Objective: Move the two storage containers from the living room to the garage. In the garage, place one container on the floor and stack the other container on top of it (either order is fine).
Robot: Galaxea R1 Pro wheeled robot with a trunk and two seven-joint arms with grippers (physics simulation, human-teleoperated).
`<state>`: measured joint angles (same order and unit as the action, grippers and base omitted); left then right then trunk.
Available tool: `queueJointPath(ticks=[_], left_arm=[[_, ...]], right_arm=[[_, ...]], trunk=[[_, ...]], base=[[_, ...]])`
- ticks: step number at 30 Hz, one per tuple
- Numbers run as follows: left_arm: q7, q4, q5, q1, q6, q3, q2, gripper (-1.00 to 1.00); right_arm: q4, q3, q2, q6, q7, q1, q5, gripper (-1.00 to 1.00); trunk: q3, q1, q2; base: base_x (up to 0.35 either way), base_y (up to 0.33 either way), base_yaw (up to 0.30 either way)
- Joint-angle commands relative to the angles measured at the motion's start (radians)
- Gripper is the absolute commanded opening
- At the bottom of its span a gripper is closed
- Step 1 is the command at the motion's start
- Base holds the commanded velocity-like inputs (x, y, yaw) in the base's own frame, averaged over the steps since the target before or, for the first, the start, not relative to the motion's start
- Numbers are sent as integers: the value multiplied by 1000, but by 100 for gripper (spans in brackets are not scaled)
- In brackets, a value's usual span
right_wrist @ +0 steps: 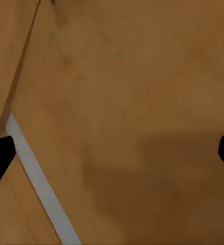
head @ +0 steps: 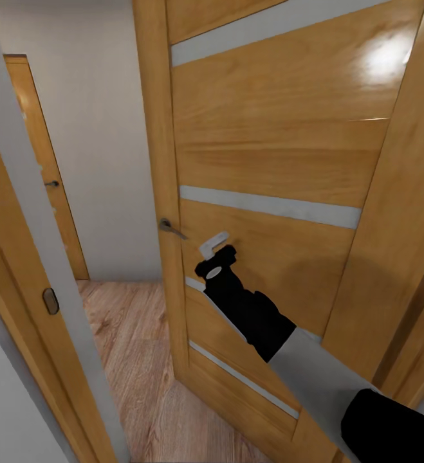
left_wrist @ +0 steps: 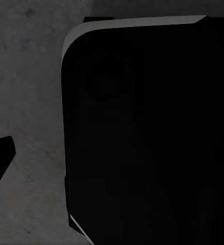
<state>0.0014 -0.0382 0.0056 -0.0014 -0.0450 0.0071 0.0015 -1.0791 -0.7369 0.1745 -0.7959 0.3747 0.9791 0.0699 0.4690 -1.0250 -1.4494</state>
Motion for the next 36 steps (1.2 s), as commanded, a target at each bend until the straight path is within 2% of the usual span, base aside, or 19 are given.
queueJointPath(ticks=[1, 8, 12, 17, 23, 25, 36], left_arm=[[0, 0, 1, 0, -3, 1, 0, 100], [0, 0, 1, 0, -3, 1, 0, 100], [0, 0, 1, 0, -3, 1, 0, 100], [1, 0, 1, 0, -3, 1, -1, 100], [2, 0, 1, 0, -3, 1, 0, 100], [2, 0, 1, 0, -3, 1, 0, 100], [2, 0, 1, 0, -3, 1, 0, 100]], right_arm=[[2, -3, 0, -4, 7, 1, 8, 100], [38, -4, 0, 3, 5, 3, 9, 100], [40, -3, 0, -2, 3, 3, 59, 100], [43, -3, 0, -4, 3, 3, 93, 100], [44, -3, 0, -28, -8, 3, 94, 100], [43, -2, 0, -49, -39, 3, 90, 100], [42, -1, 0, -27, -45, 3, 94, 100]], trunk=[[1, 0, -1], [1, 0, -1], [1, 0, -1], [1, 0, -1], [1, 0, -1], [1, 0, -1], [1, 0, -1]], base=[[0, 0, 0], [0, 0, 0], [0, 0, 0], [0, 0, 0], [0, 0, 0], [0, 0, 0], [0, 0, 0]])
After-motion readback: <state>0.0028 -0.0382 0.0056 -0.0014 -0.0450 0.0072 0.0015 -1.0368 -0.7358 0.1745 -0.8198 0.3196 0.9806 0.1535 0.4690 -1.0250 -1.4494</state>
